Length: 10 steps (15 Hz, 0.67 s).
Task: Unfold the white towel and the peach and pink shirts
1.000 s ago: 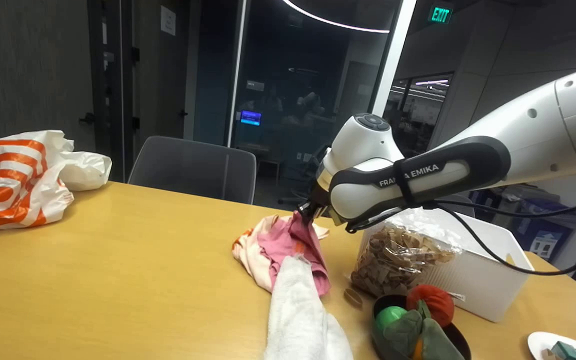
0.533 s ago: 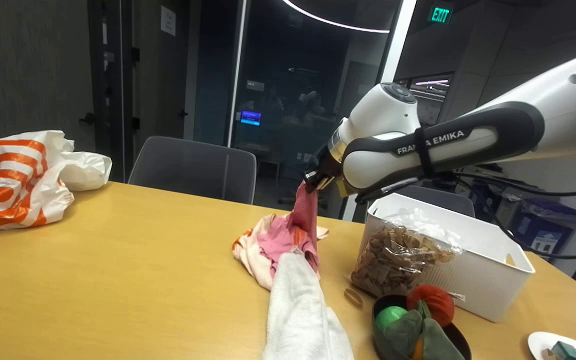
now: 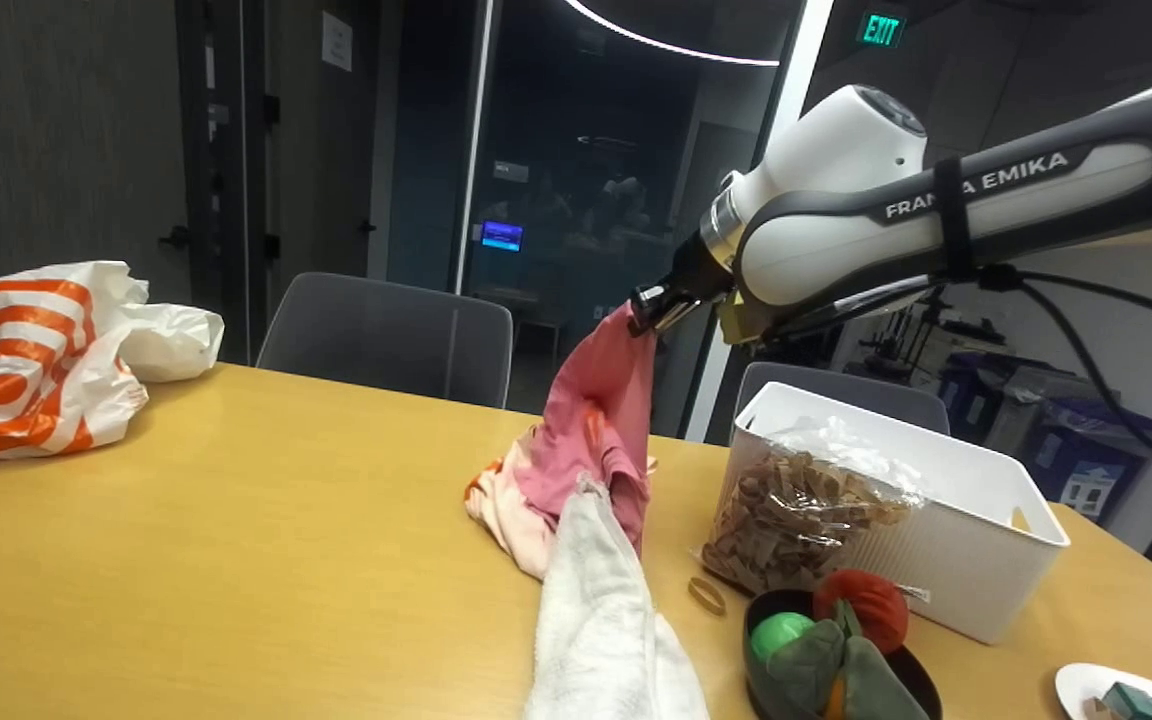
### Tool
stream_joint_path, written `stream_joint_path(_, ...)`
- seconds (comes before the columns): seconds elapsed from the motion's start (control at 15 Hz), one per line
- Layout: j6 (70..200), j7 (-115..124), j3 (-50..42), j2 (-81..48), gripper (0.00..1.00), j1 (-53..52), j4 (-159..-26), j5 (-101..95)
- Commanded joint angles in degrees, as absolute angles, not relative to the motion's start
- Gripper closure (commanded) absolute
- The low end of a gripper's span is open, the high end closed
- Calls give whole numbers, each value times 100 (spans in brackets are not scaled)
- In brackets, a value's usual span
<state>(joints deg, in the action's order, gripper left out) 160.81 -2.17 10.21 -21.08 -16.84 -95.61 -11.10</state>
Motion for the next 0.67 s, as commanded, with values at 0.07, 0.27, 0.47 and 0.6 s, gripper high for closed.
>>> stream_joint_path(0.07, 16606, -743, 1284, -1096, 94, -1315, -10482, -812)
stream_joint_path(0.27, 16846, -1191, 1498, -663, 93, -1137, -10823, -450)
stream_joint_path(0.47, 16860, -2002, 1784, -305, 94, -1003, -11110, 281)
stream_joint_path(0.6, 16702, -2771, 1971, -74, 93, -973, -11247, 1025)
